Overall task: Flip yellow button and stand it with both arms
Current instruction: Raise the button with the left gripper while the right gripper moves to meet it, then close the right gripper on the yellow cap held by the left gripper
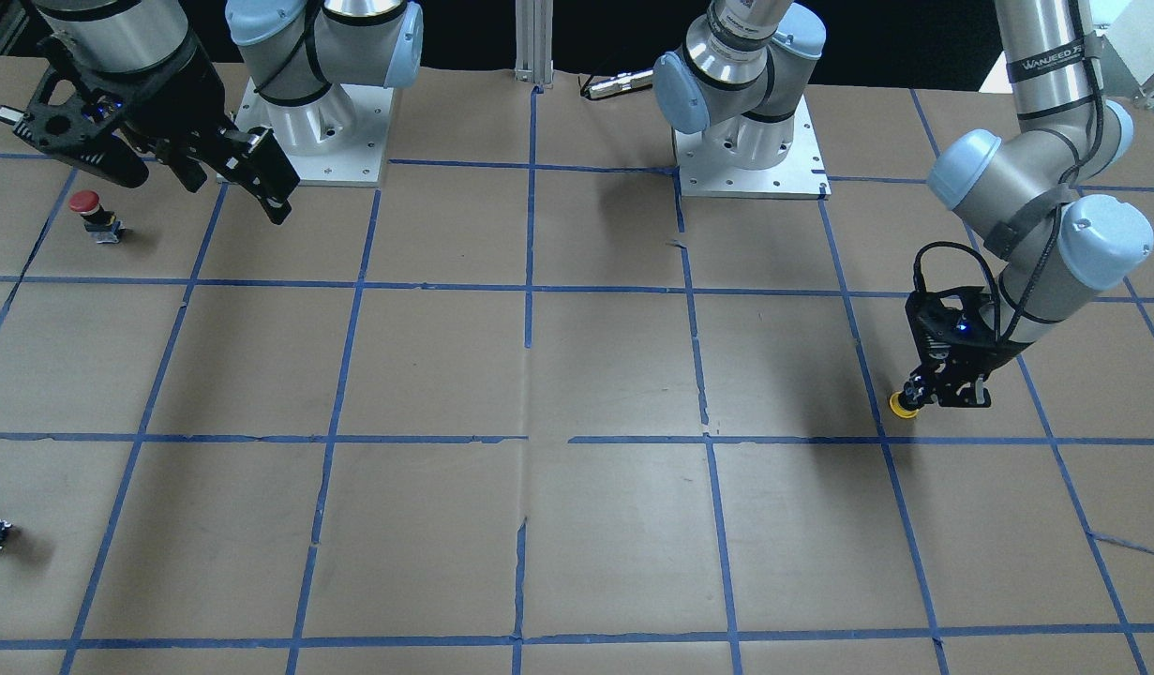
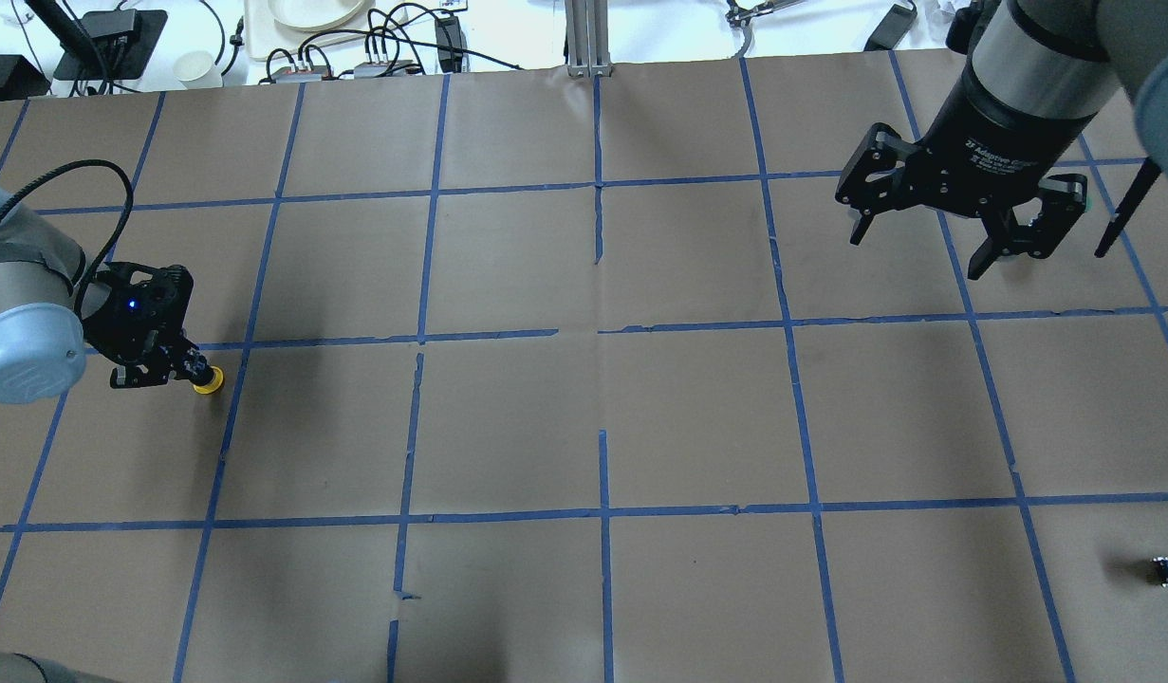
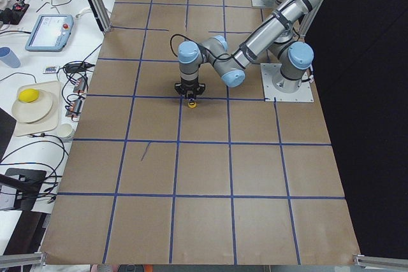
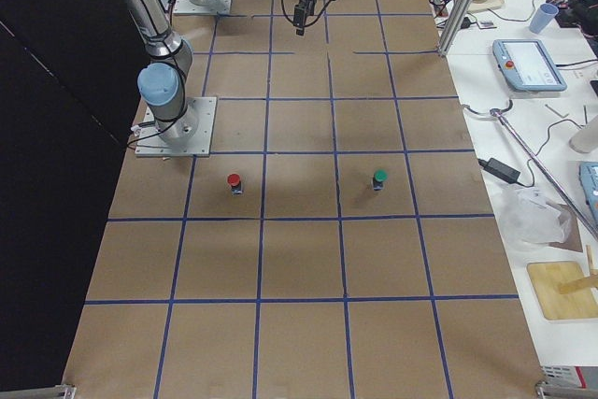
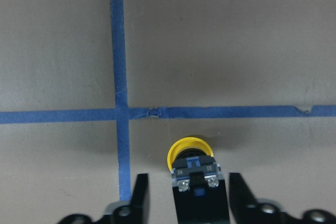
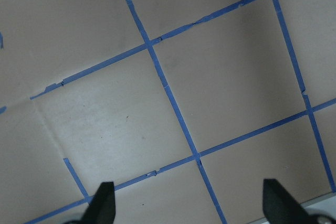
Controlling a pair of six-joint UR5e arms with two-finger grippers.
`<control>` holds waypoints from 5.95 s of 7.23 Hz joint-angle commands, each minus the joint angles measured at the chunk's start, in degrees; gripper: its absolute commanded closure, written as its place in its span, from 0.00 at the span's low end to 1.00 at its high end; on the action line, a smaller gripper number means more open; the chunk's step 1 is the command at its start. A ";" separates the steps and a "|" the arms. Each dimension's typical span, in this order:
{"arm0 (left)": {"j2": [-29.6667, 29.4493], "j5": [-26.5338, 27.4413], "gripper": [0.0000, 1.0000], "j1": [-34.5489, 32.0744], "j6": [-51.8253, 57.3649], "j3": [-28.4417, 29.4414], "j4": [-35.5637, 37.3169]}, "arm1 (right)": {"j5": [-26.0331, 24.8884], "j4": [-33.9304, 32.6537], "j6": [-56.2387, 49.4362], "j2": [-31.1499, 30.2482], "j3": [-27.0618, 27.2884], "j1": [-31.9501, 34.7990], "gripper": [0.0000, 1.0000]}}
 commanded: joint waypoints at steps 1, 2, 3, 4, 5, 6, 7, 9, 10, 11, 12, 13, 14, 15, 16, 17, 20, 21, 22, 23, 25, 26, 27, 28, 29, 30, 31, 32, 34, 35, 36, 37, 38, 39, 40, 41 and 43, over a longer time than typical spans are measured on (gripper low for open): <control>0.31 -1.39 0.95 -0.01 0.03 0.79 0.17 | 3.30 -0.04 5.41 1.50 -0.11 -0.11 0.00; 1.27 -10.80 0.95 -0.10 0.38 1.23 -0.70 | 8.11 -0.21 10.57 1.59 -0.11 -0.29 0.00; 1.63 -17.59 0.95 -0.36 -0.14 1.41 -3.93 | 10.95 -0.47 15.23 2.29 -0.20 -0.29 0.00; 2.67 -22.27 0.99 -0.19 -0.84 1.06 -5.79 | 16.54 -1.00 20.15 2.64 -0.29 -0.55 0.00; 1.12 -29.02 0.99 -0.27 -4.41 1.14 -5.89 | 21.21 -1.00 23.16 2.65 -0.29 -1.60 0.00; 0.58 -38.83 0.99 -0.62 -6.97 1.06 -8.68 | 27.44 -1.00 27.10 2.73 -0.03 -3.26 0.00; 0.31 -47.89 0.99 -0.97 -7.00 0.54 -14.19 | 34.20 -0.91 32.01 2.73 0.67 -5.19 0.00; -0.13 -58.74 0.99 -1.24 -6.30 -1.39 -21.16 | 42.14 -0.74 37.41 2.99 1.29 -5.65 0.00; -0.48 -65.06 0.99 -1.76 -6.29 -4.97 -21.27 | 44.61 -0.91 37.34 4.39 2.34 -5.82 0.00; -0.48 -73.04 0.99 -4.03 -6.29 -8.49 -21.27 | 48.12 -0.91 37.34 5.45 2.78 -5.74 0.00; -0.22 -82.25 0.99 -8.32 -6.29 -9.57 -21.27 | 50.42 -0.91 37.34 6.59 2.79 -5.74 0.00; -0.22 -88.70 0.99 -11.49 -6.29 -9.49 -21.19 | 50.79 -0.83 37.34 7.64 2.79 -5.74 0.00; -0.22 -94.16 0.99 -14.65 -6.29 -9.58 -20.84 | 50.70 -0.65 37.34 8.70 2.88 -5.48 0.00; -0.04 -98.13 0.99 -18.34 -6.38 -9.40 -20.40 | 50.53 -0.65 37.42 9.06 2.88 -5.47 0.00; 0.48 -103.82 0.99 -21.95 -6.99 -9.40 -20.40 | 50.79 -0.74 37.34 9.41 2.88 -5.47 0.00; 0.49 -109.10 0.98 -25.81 -7.00 -9.23 -20.13 | 50.88 -0.82 37.34 10.28 2.79 -4.95 0.00; 0.49 -115.99 0.98 -30.32 -7.61 -9.66 -14.34 | 52.71 -6.26 39.09 10.12 2.00 -4.07 0.00; 0.49 -116.88 0.98 -30.68 -7.61 -9.49 -14.16 | 56.55 -6.36 41.97 9.77 2.08 -4.07 0.01; 0.49 -118.02 0.98 -30.94 -7.70 -9.40 -14.15 | 56.68 -6.28 42.69 9.24 2.09 -3.89 0.01; 0.57 -118.90 0.98 -31.03 -8.14 -9.31 -14.07 | 56.50 -6.27 43.05 8.02 2.35 -3.20 0.01; 1.62 -118.65 0.97 -30.95 -10.14 -9.14 -13.72 | 56.68 -6.19 44.02 6.61 2.44 -2.84 0.01; 1.45 -118.73 0.96 -30.95 -10.34 -9.22 -12.93 | 56.77 -6.19 44.02 5.73 2.52 -1.71 0.01; 1.45 -118.73 0.96 -30.95 -10.42 -9.14 -12.75 | 56.59 -6.27 43.84 5.37 2.09 -0.91 0.01; 1.45 -118.73 0.96 -30.95 -10.43 -9.14 -12.75 | 56.59 -6.36 43.58 4.85 2.09 -0.82 0.01; 1.45 -118.73 0.96 -30.95 -10.43 -9.14 -12.75 | 56.50 -6.36 43.14 4.41 2.17 -0.82 0.01; 1.10 -118.65 0.96 -30.95 -10.34 -9.14 -12.75 | 56.50 -6.36 43.14 3.88 2.52 -0.73 0.01; 1.28 -118.65 0.96 -30.95 -10.34 -9.14 -12.66 | 56.24 -6.36 43.14 3.53 2.61 -0.73 0.03; 1.45 -118.47 0.96 -30.95 -10.25 -9.22 -12.75 | 56.15 -6.36 43.14 3.52 2.70 -0.73 0.08; 1.45 -118.47 0.95 -30.95 -10.60 -8.96 -12.66 | 56.24 -6.28 43.22 3.61 2.79 -0.64 0.09; 1.28 -118.47 0.95 -30.86 -10.69 -8.79 -12.66 | 56.33 -6.27 43.31 3.61 2.70 -0.64 0.11; 1.36 -118.56 0.95 -30.95 -10.69 -8.79 -12.57 | 56.33 -6.27 43.31 3.96 2.70 -0.64 0.17; 1.45 -118.47 0.95 -30.86 -10.69 -8.79 -12.57 | 56.59 -6.27 43.31 4.14 2.70 -0.64 0.39; 1.37 -118.47 0.94 -30.95 -10.69 -8.79 -12.57 | 56.77 -6.27 43.31 4.14 2.70 -0.64 0.62; 1.19 -118.38 0.94 -30.86 -10.60 -8.79 -12.66 | 56.77 -6.27 43.23 4.14 2.70 -0.73 0.72; 1.19 -118.38 0.93 -30.86 -10.69 -8.79 -12.66 | 56.77 -6.27 43.23 4.14 2.70 -0.73 0.80; 1.19 -118.38 0.92 -30.86 -10.69 -8.79 -12.66 | 56.85 -6.27 43.23 4.14 2.70 -0.73 0.82; 1.19 -118.21 0.24 -30.95 -12.43 -8.79 -12.66 | 56.85 -6.27 43.23 4.05 2.70 -0.73 0.84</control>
